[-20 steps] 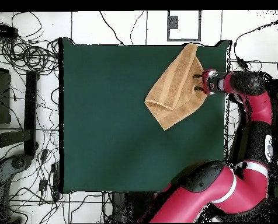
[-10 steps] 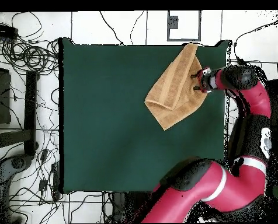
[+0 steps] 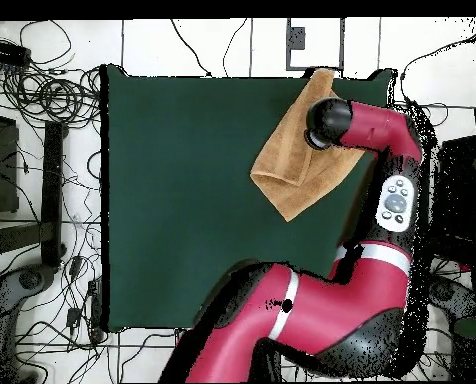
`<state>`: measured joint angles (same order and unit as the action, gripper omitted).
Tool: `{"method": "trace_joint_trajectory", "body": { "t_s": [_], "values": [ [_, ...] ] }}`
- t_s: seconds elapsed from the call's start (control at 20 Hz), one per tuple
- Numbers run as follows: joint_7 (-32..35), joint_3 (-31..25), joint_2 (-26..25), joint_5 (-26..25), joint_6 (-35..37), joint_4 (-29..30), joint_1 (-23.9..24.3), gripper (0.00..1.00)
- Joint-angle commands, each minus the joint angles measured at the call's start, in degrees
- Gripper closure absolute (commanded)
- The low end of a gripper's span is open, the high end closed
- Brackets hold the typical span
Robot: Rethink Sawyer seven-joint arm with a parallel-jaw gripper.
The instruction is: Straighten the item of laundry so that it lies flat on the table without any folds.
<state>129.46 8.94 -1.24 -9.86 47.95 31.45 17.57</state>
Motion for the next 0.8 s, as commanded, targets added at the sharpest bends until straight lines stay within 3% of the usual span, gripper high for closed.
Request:
{"method": "trace_joint_trajectory", "body": {
  "t_s": [0.05, 0.55, 0.8],
  "values": [
    [-1.09, 1.31, -7.21, -7.40, -8.44, 2.16, 0.75, 0.00],
    [-8.71, -3.13, -7.02, -6.84, -9.64, 2.10, 3.04, 0.00],
    [-13.22, -4.20, -4.74, -5.81, -6.46, 4.01, 3.54, 0.00]
  ]
}}
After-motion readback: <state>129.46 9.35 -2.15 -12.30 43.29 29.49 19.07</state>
